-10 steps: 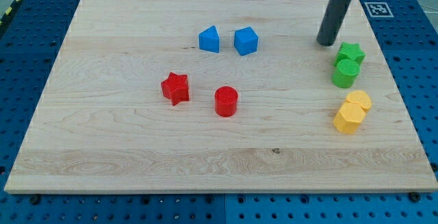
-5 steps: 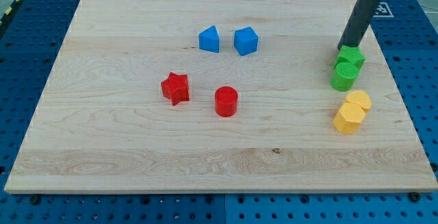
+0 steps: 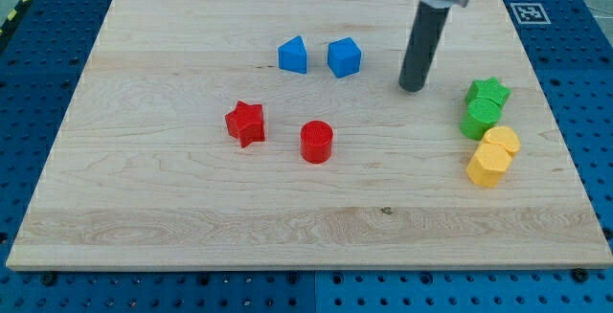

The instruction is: Push the green blocks into the yellow blocks

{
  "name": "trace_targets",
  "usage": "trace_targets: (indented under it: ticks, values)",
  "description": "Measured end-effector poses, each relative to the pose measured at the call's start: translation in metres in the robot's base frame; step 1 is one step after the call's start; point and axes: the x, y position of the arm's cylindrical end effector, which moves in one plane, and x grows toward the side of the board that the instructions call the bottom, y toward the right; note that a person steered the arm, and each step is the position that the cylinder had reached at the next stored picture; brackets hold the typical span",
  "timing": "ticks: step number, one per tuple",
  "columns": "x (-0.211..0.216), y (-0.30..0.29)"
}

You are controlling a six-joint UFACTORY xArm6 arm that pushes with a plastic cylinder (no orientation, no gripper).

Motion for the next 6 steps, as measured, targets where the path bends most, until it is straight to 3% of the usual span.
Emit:
trace_targets:
  ticks: [2, 6]
  values:
    - [0.062, 0.007]
    - [0.058, 0.016]
